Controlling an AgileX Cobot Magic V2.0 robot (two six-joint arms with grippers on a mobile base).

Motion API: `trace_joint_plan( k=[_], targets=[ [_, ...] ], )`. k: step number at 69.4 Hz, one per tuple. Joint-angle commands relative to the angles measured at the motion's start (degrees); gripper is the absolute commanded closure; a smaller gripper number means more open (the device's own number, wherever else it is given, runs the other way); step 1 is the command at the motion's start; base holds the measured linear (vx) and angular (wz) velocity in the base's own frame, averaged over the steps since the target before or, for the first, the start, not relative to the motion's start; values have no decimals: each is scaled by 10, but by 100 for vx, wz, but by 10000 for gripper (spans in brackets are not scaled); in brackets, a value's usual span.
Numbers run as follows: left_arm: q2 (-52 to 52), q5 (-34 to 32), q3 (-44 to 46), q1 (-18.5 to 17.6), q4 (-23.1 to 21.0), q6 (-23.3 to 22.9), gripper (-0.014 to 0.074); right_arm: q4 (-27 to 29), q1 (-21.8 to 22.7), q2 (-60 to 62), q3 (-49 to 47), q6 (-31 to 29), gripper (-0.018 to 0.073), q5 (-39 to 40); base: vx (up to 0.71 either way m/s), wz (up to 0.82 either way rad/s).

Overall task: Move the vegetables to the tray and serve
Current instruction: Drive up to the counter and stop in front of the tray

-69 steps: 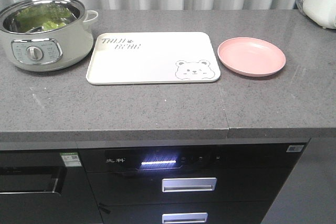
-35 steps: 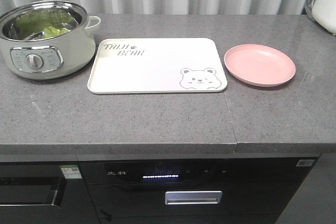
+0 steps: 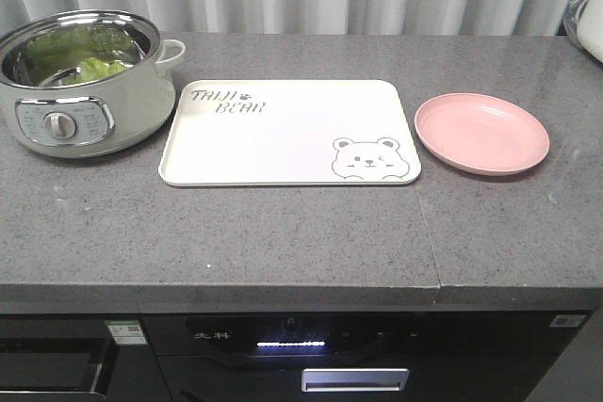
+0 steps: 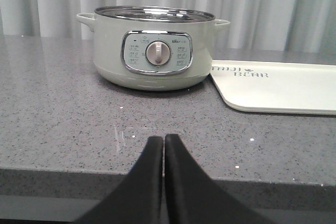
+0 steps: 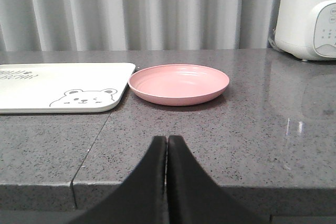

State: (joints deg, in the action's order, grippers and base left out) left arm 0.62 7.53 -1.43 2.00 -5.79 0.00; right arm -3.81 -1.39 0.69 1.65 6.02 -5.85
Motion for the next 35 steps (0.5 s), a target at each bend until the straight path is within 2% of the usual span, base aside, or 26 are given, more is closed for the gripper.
trace_joint_plan(
  k=[1,35],
  targets=[
    [3,-42,-6,2,-4,0,603,-4,3,1,4,0,564,45,6,2],
    [3,-42,-6,2,-4,0,603,-4,3,1,4,0,564,45,5,1]
  ],
)
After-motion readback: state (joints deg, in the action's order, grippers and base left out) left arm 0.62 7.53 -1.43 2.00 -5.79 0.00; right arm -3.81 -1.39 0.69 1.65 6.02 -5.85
